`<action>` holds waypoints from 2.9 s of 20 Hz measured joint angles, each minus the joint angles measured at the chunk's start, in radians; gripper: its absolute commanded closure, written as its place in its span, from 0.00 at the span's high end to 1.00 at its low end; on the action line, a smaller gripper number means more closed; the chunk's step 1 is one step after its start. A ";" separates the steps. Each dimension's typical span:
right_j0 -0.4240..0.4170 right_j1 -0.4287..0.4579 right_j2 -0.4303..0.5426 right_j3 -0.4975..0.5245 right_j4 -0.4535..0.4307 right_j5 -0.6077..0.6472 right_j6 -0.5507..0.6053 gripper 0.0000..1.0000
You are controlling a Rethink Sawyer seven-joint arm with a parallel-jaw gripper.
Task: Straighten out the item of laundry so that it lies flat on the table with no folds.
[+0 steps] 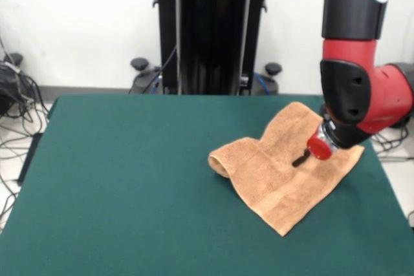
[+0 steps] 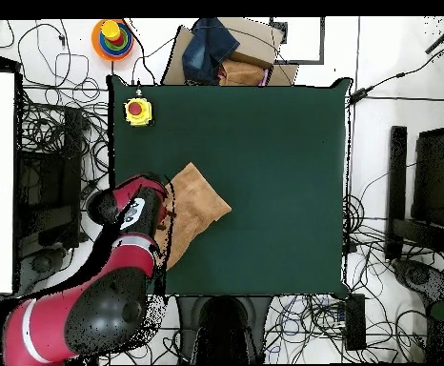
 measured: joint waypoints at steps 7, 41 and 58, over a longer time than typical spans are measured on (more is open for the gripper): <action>-0.017 -0.105 0.039 0.091 0.018 -0.086 0.000 1.00; -0.098 -0.061 0.060 0.031 0.023 -0.373 0.000 1.00; -0.108 -0.101 0.066 0.069 0.023 -0.373 0.000 1.00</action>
